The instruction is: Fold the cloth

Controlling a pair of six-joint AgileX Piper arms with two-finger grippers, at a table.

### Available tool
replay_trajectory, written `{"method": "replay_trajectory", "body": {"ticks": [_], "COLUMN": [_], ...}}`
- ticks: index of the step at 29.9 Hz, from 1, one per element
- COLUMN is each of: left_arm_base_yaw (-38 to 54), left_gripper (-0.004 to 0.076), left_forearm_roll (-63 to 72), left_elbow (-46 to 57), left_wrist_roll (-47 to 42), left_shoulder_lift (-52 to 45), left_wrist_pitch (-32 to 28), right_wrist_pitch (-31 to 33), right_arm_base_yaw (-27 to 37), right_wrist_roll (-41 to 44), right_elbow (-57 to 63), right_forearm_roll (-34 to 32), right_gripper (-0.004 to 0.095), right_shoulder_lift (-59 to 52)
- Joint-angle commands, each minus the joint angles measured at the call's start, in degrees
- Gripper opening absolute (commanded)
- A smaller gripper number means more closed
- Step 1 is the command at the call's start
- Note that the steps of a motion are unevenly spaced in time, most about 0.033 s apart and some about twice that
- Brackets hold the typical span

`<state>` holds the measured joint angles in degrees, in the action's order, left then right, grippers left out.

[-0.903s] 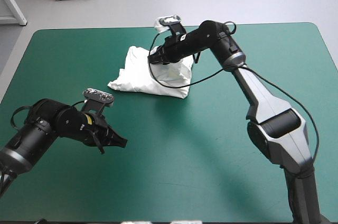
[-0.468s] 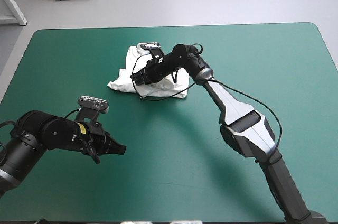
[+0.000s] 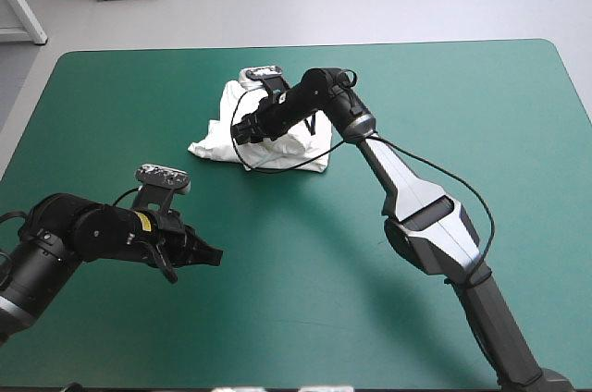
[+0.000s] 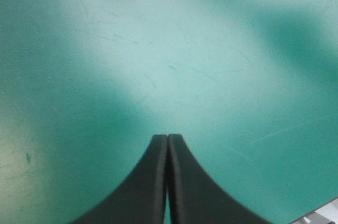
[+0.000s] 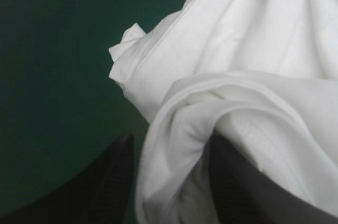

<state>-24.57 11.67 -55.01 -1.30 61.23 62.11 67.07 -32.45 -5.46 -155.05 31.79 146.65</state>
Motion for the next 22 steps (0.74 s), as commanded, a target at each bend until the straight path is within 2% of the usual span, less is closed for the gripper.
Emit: {"method": "replay_trajectory", "body": {"ticks": [1, 6, 15, 22], "left_arm_base_yaw": [-0.10, -0.10, -0.10, -0.10], "left_gripper": [-0.0009, -0.0009, -0.0009, -0.0009], "left_forearm_roll": [1.98, 2.72, 3.12, 2.90], "left_elbow": [-1.37, -1.37, -1.37, -1.37], "left_wrist_roll": [-0.37, -0.37, -0.37, -0.37], "left_shoulder_lift": [-1.10, -1.10, -1.10, -1.10], "left_wrist_pitch": [-2.73, -2.85, -2.99, -2.99], "right_wrist_pitch": [4.06, 4.52, 4.75, 4.75], "right_arm_base_yaw": [0.13, 0.55, 5.50, 11.72], "right_wrist_roll": [2.27, 2.98, 8.57, 10.05], "right_elbow": [-6.34, -10.72, -10.37, 0.04], "right_forearm_roll": [-3.86, -4.94, -5.17, -4.90], "right_gripper": [0.0502, 0.0442, 0.0441, 0.0441], "right_shoulder_lift": [-4.35, -5.71, -10.08, -15.70]}}
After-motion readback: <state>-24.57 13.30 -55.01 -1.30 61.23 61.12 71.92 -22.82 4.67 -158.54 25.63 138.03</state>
